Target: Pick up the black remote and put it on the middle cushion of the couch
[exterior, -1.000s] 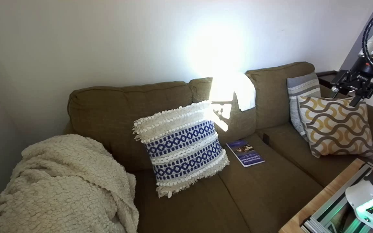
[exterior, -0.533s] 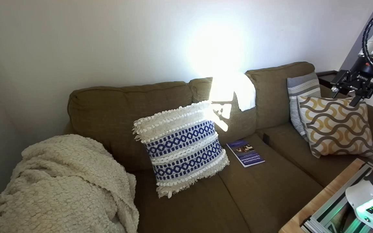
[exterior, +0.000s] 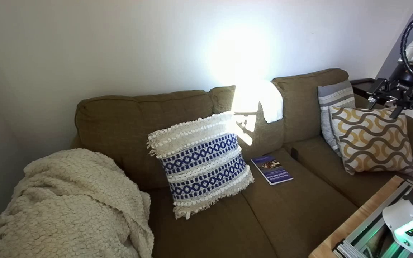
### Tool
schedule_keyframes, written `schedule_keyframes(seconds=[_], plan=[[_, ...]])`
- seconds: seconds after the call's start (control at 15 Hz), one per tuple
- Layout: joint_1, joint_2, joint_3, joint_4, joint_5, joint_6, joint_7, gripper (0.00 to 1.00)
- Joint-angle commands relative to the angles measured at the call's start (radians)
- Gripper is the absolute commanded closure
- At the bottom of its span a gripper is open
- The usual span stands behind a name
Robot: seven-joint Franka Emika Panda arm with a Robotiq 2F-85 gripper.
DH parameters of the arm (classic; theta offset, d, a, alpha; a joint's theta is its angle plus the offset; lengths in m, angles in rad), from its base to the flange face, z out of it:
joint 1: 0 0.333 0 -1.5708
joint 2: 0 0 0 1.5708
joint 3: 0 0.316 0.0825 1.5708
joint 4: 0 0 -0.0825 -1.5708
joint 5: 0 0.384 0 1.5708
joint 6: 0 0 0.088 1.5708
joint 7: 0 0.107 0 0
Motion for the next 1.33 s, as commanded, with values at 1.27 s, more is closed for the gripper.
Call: schedule_keyframes(seconds=[1.27], plan=[[-0.153,0.238,-0.044,0.105,-0.161,0.138,0.124,0.00]])
